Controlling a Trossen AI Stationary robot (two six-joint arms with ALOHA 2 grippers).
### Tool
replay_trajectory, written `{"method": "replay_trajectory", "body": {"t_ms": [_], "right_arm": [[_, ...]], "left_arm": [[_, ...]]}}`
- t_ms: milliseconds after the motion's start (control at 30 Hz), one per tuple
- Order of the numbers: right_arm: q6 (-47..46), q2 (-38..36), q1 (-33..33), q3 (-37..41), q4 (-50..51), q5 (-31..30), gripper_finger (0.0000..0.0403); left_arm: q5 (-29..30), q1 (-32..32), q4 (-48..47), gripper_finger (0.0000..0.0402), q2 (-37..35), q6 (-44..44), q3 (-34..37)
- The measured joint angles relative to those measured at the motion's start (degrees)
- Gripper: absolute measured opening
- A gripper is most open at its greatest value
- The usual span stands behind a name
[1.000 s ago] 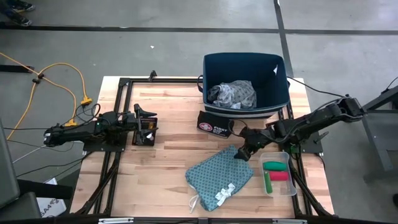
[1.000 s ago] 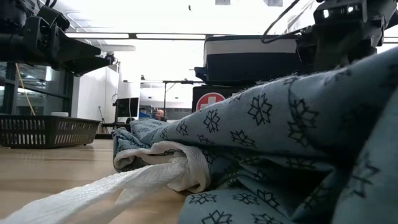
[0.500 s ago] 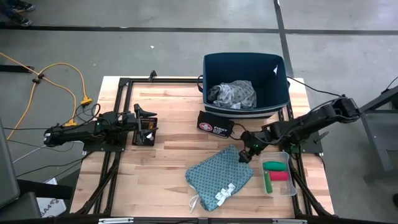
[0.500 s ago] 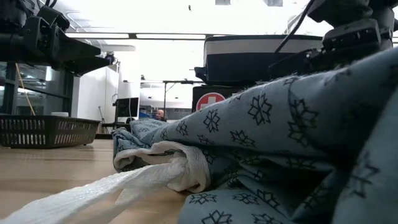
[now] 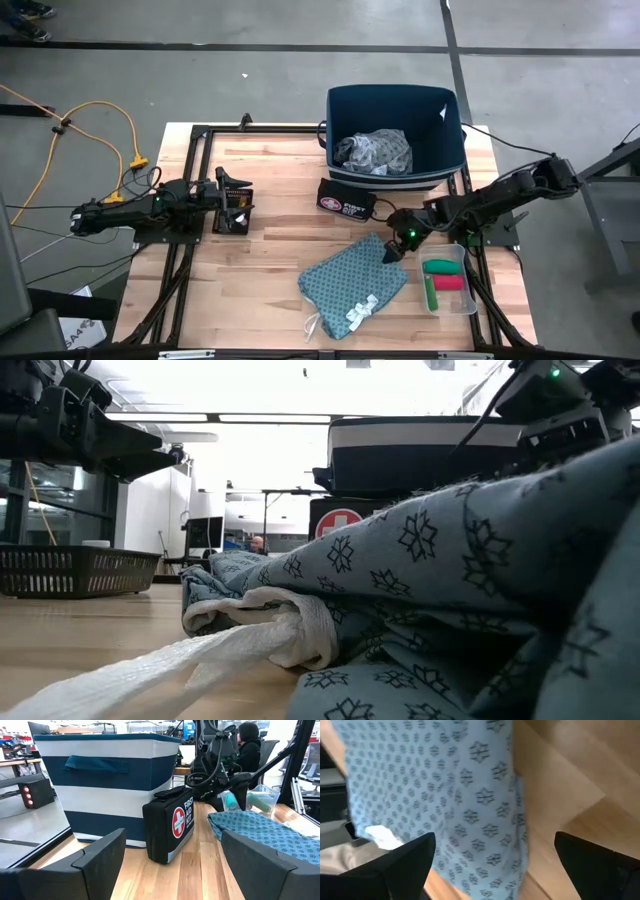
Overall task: Pick & place medical supplies in basket/bin
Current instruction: Put the blue patient gown into the blue laundry organizer
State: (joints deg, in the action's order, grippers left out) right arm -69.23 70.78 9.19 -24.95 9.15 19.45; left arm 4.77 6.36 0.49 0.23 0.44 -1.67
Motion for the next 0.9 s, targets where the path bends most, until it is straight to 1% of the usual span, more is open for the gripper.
{"method": "replay_trajectory", "body": {"t_ms": [167, 367, 467, 600, 767, 900], "right_arm": [[-0.1, 0.0, 0.0, 1.7, -3.7, 0.4, 0.0398], [-0.2, -0.2, -0.7, 4.1, -5.4, 0.3, 0.0398], [-0.3, -0.2, -0.8, 5.2, -8.1, 0.5, 0.0398], [-0.3, 0.1, -0.7, 5.4, -9.4, 0.2, 0.0398], [-0.3, 3.5, -0.7, 5.2, -12.5, 1.2, 0.0398], [-0.3, 7.2, -0.7, 5.3, -19.5, 2.6, 0.0398]], "left_arm": [[0.0, 0.0, 0.0, 0.0321, 0.0, 0.0, 0.0], [0.0, 0.0, 0.0, 0.0321, 0.0, 0.0, 0.0], [0.0, 0.0, 0.0, 0.0321, 0.0, 0.0, 0.0], [0.0, 0.0, 0.0, 0.0321, 0.0, 0.0, 0.0], [0.0, 0.0, 0.0, 0.0321, 0.0, 0.0, 0.0], [0.0, 0.0, 0.0, 0.0321, 0.0, 0.0, 0.0]]}}
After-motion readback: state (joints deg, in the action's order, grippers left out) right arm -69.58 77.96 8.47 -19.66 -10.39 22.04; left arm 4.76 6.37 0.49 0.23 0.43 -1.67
